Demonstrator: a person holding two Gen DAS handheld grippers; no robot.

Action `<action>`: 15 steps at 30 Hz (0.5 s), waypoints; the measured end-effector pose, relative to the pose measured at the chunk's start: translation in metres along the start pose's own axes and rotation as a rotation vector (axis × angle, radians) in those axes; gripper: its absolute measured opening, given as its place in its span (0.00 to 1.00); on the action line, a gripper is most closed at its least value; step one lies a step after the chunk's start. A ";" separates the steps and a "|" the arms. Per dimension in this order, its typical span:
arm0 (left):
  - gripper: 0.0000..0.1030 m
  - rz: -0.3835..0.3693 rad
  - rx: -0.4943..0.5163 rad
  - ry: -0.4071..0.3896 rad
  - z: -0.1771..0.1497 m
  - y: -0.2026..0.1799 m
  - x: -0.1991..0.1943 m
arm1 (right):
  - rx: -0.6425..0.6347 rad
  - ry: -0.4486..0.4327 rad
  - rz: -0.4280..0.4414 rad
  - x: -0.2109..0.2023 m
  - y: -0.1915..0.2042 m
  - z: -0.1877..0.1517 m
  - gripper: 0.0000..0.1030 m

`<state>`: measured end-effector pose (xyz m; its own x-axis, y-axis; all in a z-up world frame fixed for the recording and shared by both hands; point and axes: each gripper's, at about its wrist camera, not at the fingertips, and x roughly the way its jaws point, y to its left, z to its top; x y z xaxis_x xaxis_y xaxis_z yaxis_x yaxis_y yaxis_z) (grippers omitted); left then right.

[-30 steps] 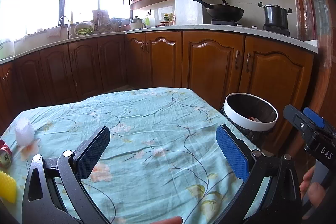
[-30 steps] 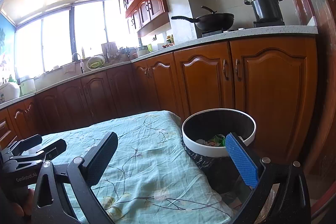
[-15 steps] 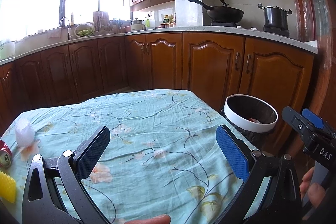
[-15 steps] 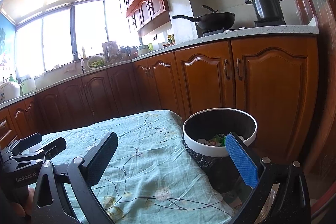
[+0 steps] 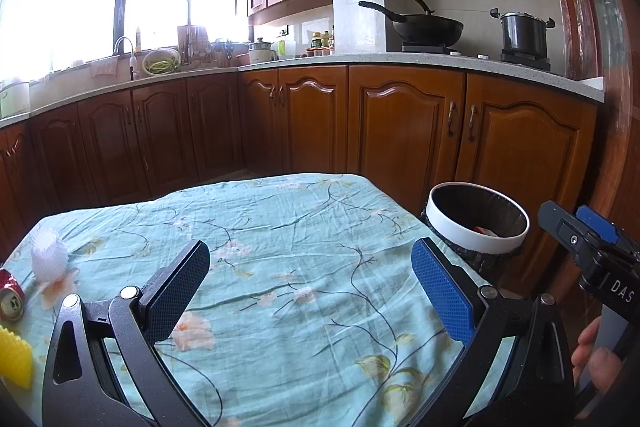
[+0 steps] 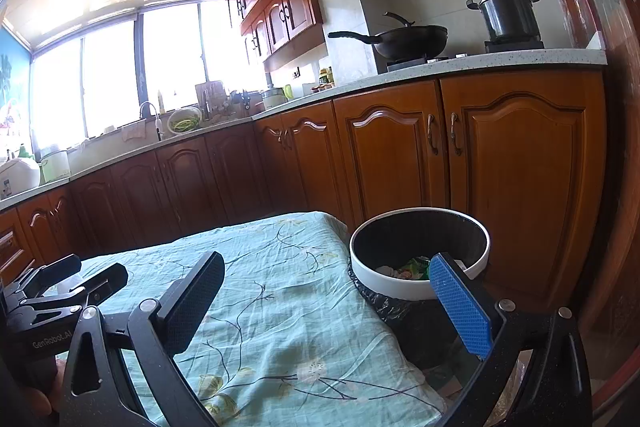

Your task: Collect trash

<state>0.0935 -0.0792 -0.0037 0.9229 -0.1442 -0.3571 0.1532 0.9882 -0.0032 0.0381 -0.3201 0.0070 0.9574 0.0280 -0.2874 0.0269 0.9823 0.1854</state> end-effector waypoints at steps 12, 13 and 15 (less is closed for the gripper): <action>1.00 0.000 0.001 0.003 0.001 -0.002 -0.001 | 0.001 0.002 0.002 -0.001 0.001 -0.001 1.00; 1.00 0.001 0.002 0.003 0.001 -0.002 -0.001 | 0.002 0.002 0.004 -0.001 0.001 -0.001 1.00; 1.00 0.002 0.002 0.006 0.001 -0.002 0.000 | 0.001 0.001 0.004 -0.001 0.001 -0.001 1.00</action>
<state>0.0933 -0.0807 -0.0031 0.9212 -0.1416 -0.3624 0.1516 0.9884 -0.0010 0.0365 -0.3188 0.0070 0.9572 0.0319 -0.2875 0.0236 0.9820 0.1875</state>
